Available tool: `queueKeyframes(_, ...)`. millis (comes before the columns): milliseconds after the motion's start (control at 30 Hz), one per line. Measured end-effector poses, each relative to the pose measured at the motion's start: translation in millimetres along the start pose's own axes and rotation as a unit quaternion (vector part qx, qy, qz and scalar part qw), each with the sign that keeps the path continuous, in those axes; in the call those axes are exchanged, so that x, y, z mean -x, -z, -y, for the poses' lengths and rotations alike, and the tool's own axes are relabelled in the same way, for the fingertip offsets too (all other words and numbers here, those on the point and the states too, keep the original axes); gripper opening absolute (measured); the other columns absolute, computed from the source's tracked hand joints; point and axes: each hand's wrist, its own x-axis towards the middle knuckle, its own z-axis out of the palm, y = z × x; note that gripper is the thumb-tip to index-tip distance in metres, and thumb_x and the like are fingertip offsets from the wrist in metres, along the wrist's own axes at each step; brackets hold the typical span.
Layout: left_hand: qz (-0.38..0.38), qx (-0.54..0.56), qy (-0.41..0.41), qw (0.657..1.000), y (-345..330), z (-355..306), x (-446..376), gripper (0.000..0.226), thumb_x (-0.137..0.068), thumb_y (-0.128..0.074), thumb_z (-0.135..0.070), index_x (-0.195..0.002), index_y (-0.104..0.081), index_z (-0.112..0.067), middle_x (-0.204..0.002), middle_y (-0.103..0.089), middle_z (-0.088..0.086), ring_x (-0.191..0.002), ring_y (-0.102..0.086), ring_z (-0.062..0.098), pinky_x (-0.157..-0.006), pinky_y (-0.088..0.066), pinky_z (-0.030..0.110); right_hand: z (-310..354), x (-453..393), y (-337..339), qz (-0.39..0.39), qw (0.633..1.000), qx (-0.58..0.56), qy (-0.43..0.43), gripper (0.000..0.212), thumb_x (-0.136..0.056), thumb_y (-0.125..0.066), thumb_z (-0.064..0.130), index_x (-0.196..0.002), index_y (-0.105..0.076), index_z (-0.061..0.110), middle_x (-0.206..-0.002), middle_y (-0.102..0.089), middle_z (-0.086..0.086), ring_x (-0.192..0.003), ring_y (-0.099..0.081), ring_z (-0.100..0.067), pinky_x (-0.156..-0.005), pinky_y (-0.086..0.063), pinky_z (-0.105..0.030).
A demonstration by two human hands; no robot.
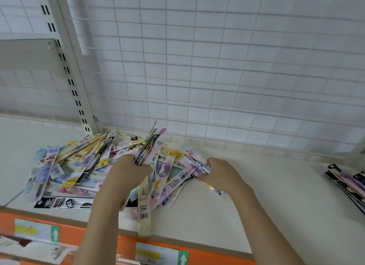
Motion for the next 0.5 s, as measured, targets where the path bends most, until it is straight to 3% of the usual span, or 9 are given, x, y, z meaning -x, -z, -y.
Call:
queueKeyframes(100, 0.011, -0.067, -0.002, 0.998, -6.3, -8.1, -2.9, 0.037, -0.081, -0.064, -0.025, -0.059, -0.036, -0.012, -0.062, -0.046, 0.006, -0.060, -0.047, 0.021, -0.056, -0.035, 0.025, 0.6, 1.5, 6.3, -0.009, 1.000, 0.017, 0.002, 0.033, -0.085, -0.059, 0.043, -0.067, -0.040, 0.023, -0.074, -0.052, 0.001, -0.075, -0.053, -0.025, -0.062, -0.038, -0.028)
queueKeyframes(267, 0.005, -0.180, -0.027, 0.983, -36.3, -21.6, -16.3, 0.047, -0.080, -0.065, -0.040, -0.056, -0.037, -0.011, -0.054, -0.043, 0.002, -0.048, -0.042, 0.016, -0.045, -0.030, 0.021, -9.6, 6.6, 14.4, -0.022, 0.999, -0.033, -0.016, 0.028, -0.079, -0.065, 0.029, -0.060, -0.046, 0.022, -0.066, -0.052, 0.003, -0.068, -0.054, -0.024, -0.051, -0.035, -0.026)
queueKeyframes(333, 0.015, -0.213, -0.027, 0.977, -46.6, -20.6, -20.4, 0.045, -0.083, -0.063, -0.038, -0.056, -0.039, -0.011, -0.054, -0.046, 0.002, -0.049, -0.045, 0.016, -0.045, -0.032, 0.021, -15.9, 11.8, 17.4, -0.029, 0.998, -0.057, -0.027, 0.026, -0.078, -0.064, 0.024, -0.059, -0.046, 0.021, -0.064, -0.051, 0.003, -0.061, -0.051, -0.021, -0.048, -0.033, -0.026)
queueKeyframes(500, 0.020, -0.203, -0.044, 0.978, -47.1, -21.7, -23.0, 0.028, -0.083, -0.060, -0.021, -0.062, -0.045, -0.009, -0.056, -0.048, 0.003, -0.050, -0.046, 0.016, -0.048, -0.036, 0.022, -33.6, 22.0, 30.8, -0.094, 0.992, -0.073, -0.033, 0.029, -0.091, -0.052, 0.030, -0.068, -0.039, 0.018, -0.069, -0.047, 0.002, -0.072, -0.049, -0.026, -0.050, -0.030, -0.028)
